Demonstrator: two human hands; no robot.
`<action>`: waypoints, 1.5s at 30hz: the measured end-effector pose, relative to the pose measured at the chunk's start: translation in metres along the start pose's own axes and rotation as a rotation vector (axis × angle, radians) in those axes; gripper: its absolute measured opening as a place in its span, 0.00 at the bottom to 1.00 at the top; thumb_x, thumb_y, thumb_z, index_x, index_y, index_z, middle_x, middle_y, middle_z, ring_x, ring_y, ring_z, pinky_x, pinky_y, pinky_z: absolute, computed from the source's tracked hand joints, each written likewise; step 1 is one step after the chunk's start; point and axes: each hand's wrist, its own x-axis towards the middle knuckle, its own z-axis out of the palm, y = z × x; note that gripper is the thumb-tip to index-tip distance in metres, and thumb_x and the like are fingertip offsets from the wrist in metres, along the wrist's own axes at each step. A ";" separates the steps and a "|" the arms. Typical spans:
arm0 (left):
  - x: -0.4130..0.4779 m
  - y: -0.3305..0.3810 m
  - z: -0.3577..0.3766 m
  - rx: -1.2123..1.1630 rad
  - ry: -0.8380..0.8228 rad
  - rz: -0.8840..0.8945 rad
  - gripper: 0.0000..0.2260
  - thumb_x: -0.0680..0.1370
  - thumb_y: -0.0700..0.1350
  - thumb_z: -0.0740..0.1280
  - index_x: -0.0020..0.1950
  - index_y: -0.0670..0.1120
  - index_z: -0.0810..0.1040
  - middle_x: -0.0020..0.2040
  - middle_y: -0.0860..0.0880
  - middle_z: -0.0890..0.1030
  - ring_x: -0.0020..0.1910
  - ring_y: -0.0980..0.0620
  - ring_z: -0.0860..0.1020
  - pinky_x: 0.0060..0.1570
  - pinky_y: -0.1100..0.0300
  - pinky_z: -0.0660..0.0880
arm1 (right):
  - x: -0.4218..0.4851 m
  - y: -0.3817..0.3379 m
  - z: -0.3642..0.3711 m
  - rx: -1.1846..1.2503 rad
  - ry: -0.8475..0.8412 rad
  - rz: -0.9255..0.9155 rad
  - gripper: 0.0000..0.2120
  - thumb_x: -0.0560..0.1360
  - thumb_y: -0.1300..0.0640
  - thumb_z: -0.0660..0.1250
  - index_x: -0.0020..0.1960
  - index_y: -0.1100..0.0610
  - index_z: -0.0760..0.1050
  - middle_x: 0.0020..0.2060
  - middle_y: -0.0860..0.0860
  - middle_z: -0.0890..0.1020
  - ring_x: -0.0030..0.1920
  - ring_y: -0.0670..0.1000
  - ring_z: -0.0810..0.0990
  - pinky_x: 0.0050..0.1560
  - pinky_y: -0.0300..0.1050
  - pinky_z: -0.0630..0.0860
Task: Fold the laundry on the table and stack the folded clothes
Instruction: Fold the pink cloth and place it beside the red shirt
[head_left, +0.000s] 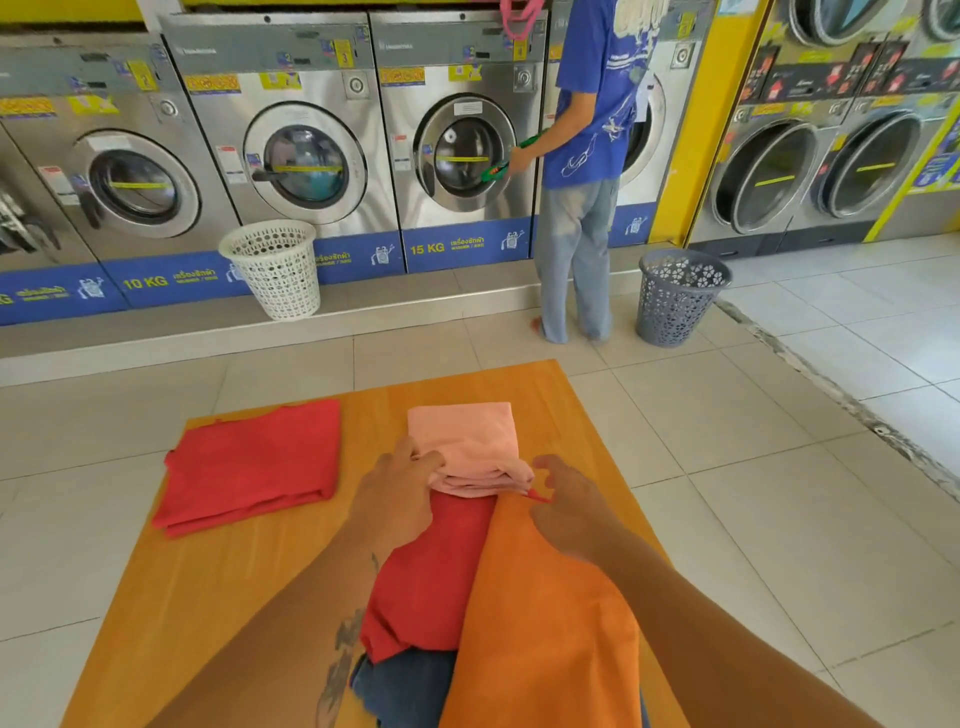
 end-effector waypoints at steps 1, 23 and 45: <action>0.002 -0.006 0.000 -0.029 0.030 0.019 0.20 0.76 0.39 0.63 0.65 0.55 0.74 0.60 0.50 0.69 0.53 0.45 0.74 0.44 0.50 0.76 | 0.004 -0.002 -0.001 0.003 0.013 0.010 0.27 0.75 0.60 0.64 0.72 0.49 0.64 0.64 0.55 0.72 0.48 0.52 0.77 0.41 0.48 0.80; 0.012 -0.081 0.021 -0.941 0.102 -0.348 0.24 0.76 0.35 0.55 0.53 0.65 0.77 0.58 0.51 0.73 0.49 0.57 0.76 0.46 0.64 0.74 | 0.210 -0.037 0.071 -0.478 -0.118 0.042 0.26 0.79 0.56 0.51 0.75 0.42 0.60 0.71 0.58 0.66 0.69 0.66 0.64 0.67 0.63 0.65; 0.012 -0.107 -0.062 -1.273 0.467 -0.620 0.15 0.77 0.33 0.58 0.50 0.50 0.80 0.51 0.49 0.81 0.45 0.53 0.79 0.30 0.69 0.72 | 0.141 -0.126 0.062 0.054 -0.058 -0.169 0.34 0.72 0.62 0.66 0.72 0.38 0.62 0.65 0.47 0.72 0.62 0.53 0.73 0.54 0.48 0.72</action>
